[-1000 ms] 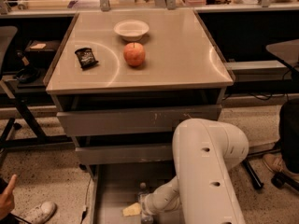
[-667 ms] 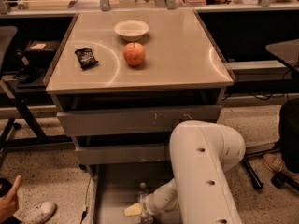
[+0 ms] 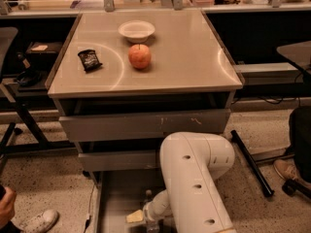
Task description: Pick blue plastic bottle from bottom drawer and place on counter
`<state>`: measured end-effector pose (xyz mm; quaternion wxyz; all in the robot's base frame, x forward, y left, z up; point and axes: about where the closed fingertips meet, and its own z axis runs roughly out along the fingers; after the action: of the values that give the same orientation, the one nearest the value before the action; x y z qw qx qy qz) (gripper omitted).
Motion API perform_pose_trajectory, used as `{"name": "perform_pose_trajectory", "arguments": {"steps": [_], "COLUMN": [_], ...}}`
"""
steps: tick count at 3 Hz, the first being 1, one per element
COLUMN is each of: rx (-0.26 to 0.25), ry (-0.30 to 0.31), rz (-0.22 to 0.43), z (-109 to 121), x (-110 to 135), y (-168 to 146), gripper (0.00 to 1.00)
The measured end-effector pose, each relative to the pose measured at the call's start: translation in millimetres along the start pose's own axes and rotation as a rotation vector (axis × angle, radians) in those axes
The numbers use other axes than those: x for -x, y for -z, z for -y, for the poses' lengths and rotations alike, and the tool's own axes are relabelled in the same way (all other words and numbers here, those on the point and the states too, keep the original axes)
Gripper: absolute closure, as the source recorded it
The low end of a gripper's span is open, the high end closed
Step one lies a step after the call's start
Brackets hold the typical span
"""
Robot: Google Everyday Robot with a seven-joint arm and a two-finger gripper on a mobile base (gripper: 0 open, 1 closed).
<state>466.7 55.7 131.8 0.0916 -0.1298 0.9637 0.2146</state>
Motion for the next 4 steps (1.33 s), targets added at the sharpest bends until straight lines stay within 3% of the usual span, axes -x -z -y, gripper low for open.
{"name": "perform_pose_trajectory", "arguments": {"steps": [1,2,4], "rx": [0.0,0.0,0.0], "ry": [0.0,0.0,0.0], "rz": [0.0,0.0,0.0], "z": [-0.1,-0.1,-0.1], "x": [0.3,0.3,0.3], "y": [-0.3,-0.3,-0.3], "gripper": [0.0,0.18,0.64]}}
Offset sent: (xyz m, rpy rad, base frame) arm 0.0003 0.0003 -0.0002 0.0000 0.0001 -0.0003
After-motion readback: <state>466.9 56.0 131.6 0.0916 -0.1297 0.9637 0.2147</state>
